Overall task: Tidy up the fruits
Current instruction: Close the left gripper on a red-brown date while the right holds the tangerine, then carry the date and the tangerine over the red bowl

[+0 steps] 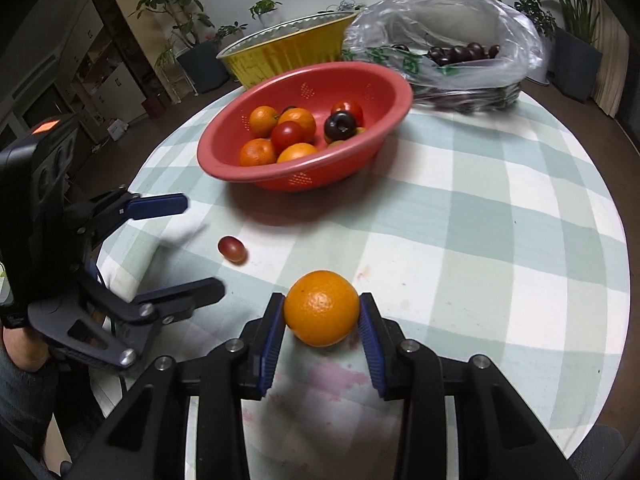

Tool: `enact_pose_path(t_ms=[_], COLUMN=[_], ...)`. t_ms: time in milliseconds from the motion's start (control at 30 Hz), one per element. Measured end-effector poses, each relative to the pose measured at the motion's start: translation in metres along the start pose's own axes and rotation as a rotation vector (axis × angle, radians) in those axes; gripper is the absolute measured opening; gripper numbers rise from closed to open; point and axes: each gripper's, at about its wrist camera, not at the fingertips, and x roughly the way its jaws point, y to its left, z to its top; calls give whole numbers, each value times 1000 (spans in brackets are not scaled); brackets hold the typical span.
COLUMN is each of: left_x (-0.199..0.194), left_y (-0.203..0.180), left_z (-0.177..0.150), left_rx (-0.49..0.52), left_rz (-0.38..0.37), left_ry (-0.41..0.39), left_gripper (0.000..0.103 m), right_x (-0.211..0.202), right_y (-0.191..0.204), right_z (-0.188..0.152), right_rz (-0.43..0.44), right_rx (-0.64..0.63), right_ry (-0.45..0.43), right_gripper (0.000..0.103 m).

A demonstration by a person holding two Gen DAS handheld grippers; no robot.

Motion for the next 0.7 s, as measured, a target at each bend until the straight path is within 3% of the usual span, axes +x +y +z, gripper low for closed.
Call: enact_pose_path(t_ms=[100, 200, 433, 533, 700], left_x=[9, 13, 15, 16, 15], left_y=[0, -2, -4, -4, -4], left_z=[1, -1, -5, -5, -6], left_rx=[2, 14, 10, 11, 20], left_rz=[1, -2, -6, -10, -7], left_ry=[23, 32, 32, 30, 30], left_gripper=[52, 42, 35, 25, 25], right_x=[1, -1, 1, 1, 1], right_y=[0, -2, -1, 1, 3], right_z=[-1, -1, -1, -2, -1], right_rz=[4, 8, 11, 13, 12], right_rx=[3, 3, 8, 5, 3], right_ry=[-1, -6, -3, -4, -4], right_gripper=[39, 39, 39, 39, 39])
